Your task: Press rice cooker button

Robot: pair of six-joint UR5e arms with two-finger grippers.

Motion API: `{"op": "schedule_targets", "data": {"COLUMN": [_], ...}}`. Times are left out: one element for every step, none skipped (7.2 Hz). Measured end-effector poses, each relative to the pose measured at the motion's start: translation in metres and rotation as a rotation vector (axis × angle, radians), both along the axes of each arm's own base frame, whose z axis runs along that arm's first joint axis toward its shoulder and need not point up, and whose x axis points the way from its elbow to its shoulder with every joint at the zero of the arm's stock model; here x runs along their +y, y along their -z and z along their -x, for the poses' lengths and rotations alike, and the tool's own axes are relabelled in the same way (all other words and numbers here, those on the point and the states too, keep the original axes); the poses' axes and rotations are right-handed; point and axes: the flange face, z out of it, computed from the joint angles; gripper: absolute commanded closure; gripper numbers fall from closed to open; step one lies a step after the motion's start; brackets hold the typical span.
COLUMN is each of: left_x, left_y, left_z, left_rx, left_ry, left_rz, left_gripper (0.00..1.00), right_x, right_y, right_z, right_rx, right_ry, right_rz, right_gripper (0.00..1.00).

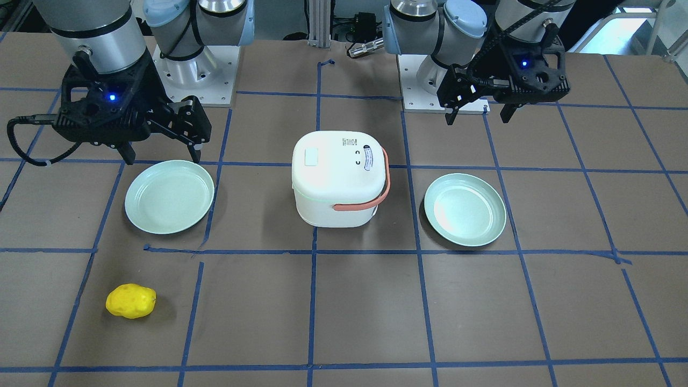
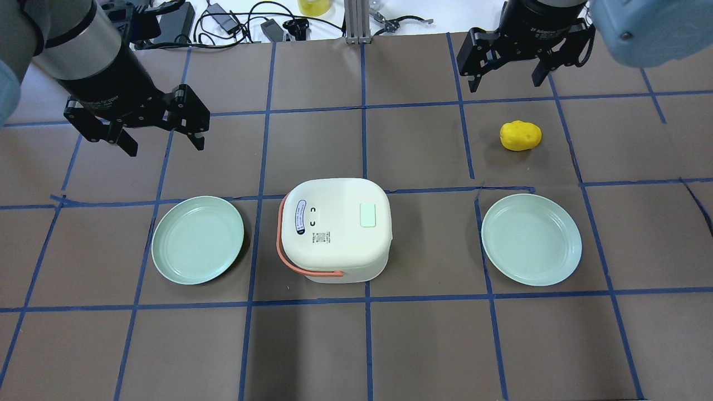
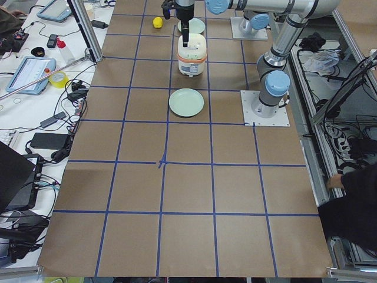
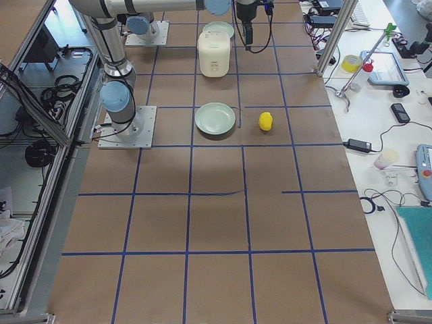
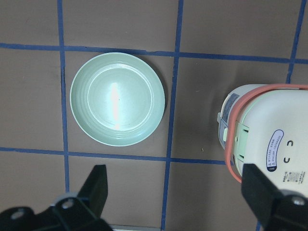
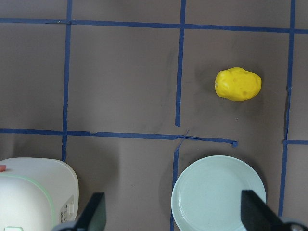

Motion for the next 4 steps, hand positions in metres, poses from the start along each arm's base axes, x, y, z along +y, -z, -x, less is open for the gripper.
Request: {"op": "schedule_targets", "data": {"left_x": [0.0000,0.0000,0.0000,0.0000], "left_y": [0.0000,0.0000,0.0000,0.0000], "left_z": [0.0000,0.0000,0.0000,0.0000], "left_rx": [0.000,0.000,0.000,0.000], "left_ry": [0.000,0.000,0.000,0.000], "left_rz": [0.000,0.000,0.000,0.000], "left_gripper": [0.00,0.00,0.00,0.00], "right_x": [0.0030,0.0058,0.0073,0.0080], "right_y": [-0.0018,-0.0050,-0.0072,-0.0081], "right_z": [0.0001,0.0002,0.0003,0.0002], "right_rx": [0.000,0.000,-0.001,-0.003], "right_ry": [0.000,0.001,0.001,0.000], "right_rz": [-0.006,-0.004,-0.001,0.000], "right_gripper": [0.00,0.00,0.00,0.00]}}
